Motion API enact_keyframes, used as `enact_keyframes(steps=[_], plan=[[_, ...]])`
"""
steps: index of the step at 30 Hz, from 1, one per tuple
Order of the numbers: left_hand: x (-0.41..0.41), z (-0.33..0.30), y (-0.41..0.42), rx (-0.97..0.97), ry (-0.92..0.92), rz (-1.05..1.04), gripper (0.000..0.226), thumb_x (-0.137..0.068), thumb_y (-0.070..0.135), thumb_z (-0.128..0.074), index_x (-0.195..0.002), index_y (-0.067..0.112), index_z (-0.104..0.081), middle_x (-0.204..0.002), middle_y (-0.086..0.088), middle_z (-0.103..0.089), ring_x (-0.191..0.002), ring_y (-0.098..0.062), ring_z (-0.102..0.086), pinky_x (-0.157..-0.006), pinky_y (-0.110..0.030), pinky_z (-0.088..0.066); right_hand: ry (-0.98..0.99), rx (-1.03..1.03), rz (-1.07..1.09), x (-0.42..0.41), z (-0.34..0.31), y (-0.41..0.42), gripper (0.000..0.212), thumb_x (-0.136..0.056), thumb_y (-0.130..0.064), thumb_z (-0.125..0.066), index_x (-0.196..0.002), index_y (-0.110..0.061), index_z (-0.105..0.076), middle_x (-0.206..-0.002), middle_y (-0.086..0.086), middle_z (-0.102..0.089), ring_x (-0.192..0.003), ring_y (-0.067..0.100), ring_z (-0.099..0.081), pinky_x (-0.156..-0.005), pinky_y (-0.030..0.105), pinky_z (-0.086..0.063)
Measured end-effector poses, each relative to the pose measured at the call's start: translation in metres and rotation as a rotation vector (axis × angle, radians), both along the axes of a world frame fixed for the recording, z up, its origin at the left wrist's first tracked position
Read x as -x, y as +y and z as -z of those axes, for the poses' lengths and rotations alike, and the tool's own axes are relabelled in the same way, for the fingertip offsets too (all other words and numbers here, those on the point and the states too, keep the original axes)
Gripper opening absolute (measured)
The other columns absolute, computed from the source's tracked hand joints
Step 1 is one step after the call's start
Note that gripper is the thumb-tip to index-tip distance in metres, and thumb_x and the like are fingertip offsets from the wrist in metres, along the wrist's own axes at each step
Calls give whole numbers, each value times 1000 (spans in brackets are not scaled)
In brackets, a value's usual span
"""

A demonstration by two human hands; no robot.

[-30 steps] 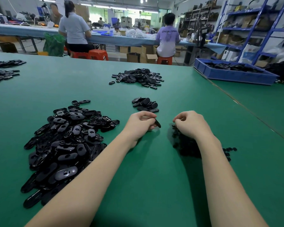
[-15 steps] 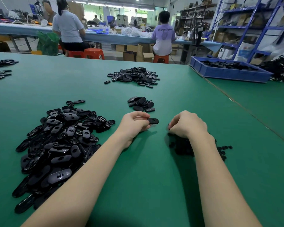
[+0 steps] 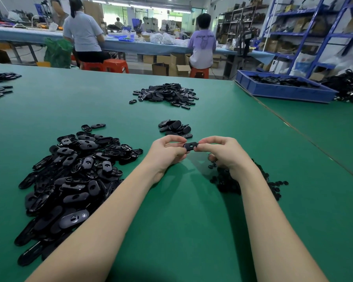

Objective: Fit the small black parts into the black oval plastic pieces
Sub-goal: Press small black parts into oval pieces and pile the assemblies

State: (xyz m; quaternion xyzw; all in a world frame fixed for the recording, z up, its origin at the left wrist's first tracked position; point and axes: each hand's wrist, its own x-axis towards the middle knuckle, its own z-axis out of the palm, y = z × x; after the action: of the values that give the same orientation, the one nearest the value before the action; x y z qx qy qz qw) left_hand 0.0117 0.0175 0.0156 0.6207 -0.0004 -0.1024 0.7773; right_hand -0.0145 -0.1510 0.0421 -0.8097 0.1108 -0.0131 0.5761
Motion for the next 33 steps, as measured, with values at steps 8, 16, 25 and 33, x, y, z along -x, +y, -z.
enact_keyframes(steps=[8, 16, 25, 33], plan=[[1, 0, 2, 1, -2, 26, 24, -88, -14, -61, -100, 5, -67, -111, -20, -71, -87, -23, -71, -81, -26, -59, -20, -57, 45, -3, 5, 4, 6, -82, -17, -81, -88, -18, -80, -48, -13, -51, -45, 7, -38, -38, 14, -28], [1, -2, 3, 12, -13, 78, 20, -87, -12, -64, -92, 7, -65, -99, -18, -72, -68, -14, -70, -67, -18, -55, -58, 11, 66, -8, 11, 8, 6, -80, -21, -83, -86, -20, -81, -52, -18, -58, -42, -2, -43, -45, 13, -32], [-1, 1, 10, 61, 9, 84, 18, -87, -11, -66, -94, 5, -66, -90, -18, -74, -77, -19, -74, -72, -19, -57, -8, -26, 39, -5, 9, 10, 6, -81, -22, -83, -87, -22, -81, -68, -8, -62, -63, 11, -41, -45, 15, -33], [-3, 0, 12, 58, 1, 92, 17, -87, -9, -66, -93, 7, -64, -92, -18, -75, -76, -19, -74, -68, -18, -55, -10, -10, 78, -5, 7, 10, 20, -75, -27, -89, -90, -23, -77, -67, -2, -59, -56, 12, -42, -36, 14, -27]])
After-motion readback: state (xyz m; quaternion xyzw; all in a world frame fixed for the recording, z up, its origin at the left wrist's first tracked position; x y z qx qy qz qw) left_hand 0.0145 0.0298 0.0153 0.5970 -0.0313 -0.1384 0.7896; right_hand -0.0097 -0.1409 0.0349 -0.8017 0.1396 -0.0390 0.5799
